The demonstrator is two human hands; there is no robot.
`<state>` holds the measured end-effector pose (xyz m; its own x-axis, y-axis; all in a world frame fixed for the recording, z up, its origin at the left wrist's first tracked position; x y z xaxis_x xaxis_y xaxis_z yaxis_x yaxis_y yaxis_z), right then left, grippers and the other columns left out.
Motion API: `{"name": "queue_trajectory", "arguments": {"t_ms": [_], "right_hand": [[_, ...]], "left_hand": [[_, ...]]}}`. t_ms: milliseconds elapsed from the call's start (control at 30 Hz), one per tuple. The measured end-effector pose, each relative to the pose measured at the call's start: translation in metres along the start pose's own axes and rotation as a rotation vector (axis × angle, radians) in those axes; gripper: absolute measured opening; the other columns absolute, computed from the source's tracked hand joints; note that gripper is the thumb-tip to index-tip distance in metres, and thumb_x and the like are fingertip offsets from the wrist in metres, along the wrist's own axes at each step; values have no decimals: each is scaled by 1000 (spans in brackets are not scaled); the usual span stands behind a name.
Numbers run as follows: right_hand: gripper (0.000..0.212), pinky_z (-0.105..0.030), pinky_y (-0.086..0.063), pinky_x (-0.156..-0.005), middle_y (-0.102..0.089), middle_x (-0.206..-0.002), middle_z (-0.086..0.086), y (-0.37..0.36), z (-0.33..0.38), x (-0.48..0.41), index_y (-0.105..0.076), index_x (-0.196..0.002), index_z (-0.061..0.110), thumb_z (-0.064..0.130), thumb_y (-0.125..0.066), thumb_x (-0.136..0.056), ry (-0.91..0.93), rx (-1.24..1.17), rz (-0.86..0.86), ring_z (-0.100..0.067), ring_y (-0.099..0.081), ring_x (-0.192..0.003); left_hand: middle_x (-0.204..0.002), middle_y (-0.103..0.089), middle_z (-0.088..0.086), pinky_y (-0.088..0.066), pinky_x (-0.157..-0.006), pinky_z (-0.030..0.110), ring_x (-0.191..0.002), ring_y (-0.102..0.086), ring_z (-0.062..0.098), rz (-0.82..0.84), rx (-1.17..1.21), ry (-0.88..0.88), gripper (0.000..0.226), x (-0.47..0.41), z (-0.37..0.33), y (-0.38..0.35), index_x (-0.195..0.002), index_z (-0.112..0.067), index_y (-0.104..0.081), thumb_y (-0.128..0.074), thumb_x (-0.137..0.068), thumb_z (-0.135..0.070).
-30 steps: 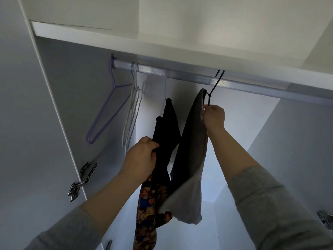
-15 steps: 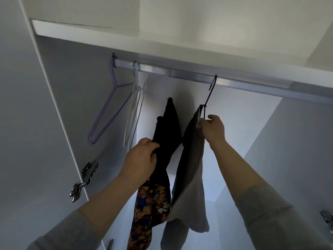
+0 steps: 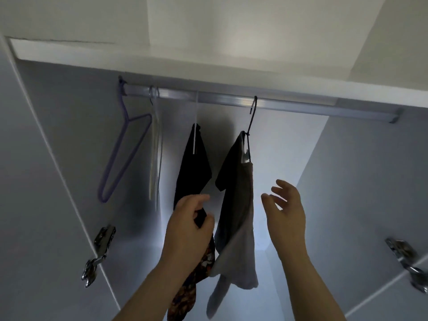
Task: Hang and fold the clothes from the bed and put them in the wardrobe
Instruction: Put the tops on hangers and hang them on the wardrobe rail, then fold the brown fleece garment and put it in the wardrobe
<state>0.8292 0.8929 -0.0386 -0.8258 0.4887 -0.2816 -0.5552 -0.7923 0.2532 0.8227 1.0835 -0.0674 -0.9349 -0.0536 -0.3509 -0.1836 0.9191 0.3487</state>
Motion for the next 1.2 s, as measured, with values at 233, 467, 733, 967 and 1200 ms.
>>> {"name": "queue_trajectory", "arguments": {"t_ms": [233,467,733,967,1200], "right_hand": [[35,-2,-45,-66,-62,-114,16,81,23,15,-54,-123,31,21,-65,-91,77,-31,-118,6,-60,-95],[31,-10,-49,-72,-67,-105,13,214,42,58,-58,-110,35,14,-66,-89,168,-100,-323,-1,-66,-94],[31,-7,-48,-72,-70,-100,9,386,53,157,-60,-111,29,8,-65,-89,225,-15,-609,-2,-66,-90],[30,-7,-48,-72,-70,-100,11,516,57,275,-60,-113,29,11,-64,-89,199,110,-885,-1,-66,-90],[31,-10,-49,-74,-69,-103,6,595,46,365,-59,-113,28,10,-64,-89,130,181,-1158,-4,-66,-92]], "left_hand": [[-118,-58,-16,-45,-85,6,-107,-56,-4,162,204,-72,34,7,-71,-39,-108,-43,-53,-65,-90,-16],[-116,-64,-16,-50,-90,15,-106,-60,-2,321,429,-182,28,46,-163,-103,-109,-31,-63,-66,-88,-12],[-106,-69,-14,-48,-85,10,-101,-65,3,568,671,-283,29,165,-269,-179,-108,-23,-66,-68,-85,-6],[-108,-69,-11,-50,-86,15,-101,-66,6,848,810,-409,28,300,-352,-232,-109,-23,-66,-69,-86,-8],[-108,-69,-13,-52,-87,18,-103,-65,8,1187,886,-428,27,404,-406,-278,-109,-29,-65,-69,-87,-13]]}}
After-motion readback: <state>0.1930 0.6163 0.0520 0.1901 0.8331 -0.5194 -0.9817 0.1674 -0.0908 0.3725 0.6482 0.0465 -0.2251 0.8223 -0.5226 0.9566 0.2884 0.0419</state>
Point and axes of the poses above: each hand's wrist, its own x-axis away from the middle knuckle, its own y-axis out of the back of the hand, z = x × y, the point moved 2 cm from there along -x, towards the middle knuckle
